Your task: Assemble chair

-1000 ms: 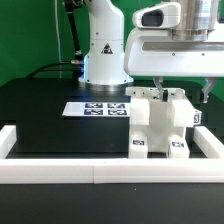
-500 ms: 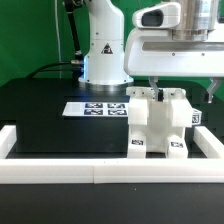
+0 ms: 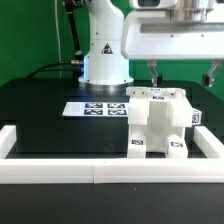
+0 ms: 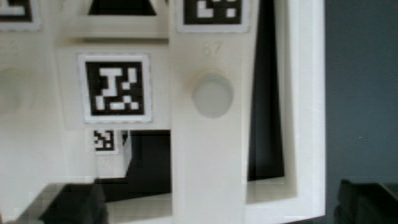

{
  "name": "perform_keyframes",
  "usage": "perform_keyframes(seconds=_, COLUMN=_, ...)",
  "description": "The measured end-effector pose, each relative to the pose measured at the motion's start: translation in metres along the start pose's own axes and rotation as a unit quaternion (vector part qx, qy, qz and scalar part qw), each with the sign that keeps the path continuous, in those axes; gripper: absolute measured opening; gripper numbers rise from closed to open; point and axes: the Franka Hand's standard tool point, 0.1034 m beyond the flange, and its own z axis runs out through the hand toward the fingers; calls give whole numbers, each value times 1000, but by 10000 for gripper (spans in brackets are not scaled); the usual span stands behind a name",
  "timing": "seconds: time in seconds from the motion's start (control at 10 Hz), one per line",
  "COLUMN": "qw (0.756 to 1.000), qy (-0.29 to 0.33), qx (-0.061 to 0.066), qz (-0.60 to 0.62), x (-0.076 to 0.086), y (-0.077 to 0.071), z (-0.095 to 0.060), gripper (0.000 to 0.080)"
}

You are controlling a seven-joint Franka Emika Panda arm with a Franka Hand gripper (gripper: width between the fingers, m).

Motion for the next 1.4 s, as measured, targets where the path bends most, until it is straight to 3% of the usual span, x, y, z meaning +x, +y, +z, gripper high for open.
perform_keyframes(seconds=0.3, qw=1000, qy=6, qx=10, qz=19, x=-15, y=-13, z=-19, gripper=649)
perform_keyframes(seconds=0.4, qw=999, qy=6, qx=12, qz=32, x=-24, y=-20, z=-20, gripper=649)
perform_keyframes(seconds=0.9, qw=998, qy=0, qx=10, qz=56, x=-30, y=-20, z=-17, gripper=649)
perform_keyframes(seconds=1.2, qw=994, qy=0, qx=12, qz=112, x=-74, y=-34, z=-3, gripper=649)
perform_keyframes(seconds=1.4, qw=992, qy=2, qx=8, qz=124, x=-90, y=-45, z=11, gripper=649)
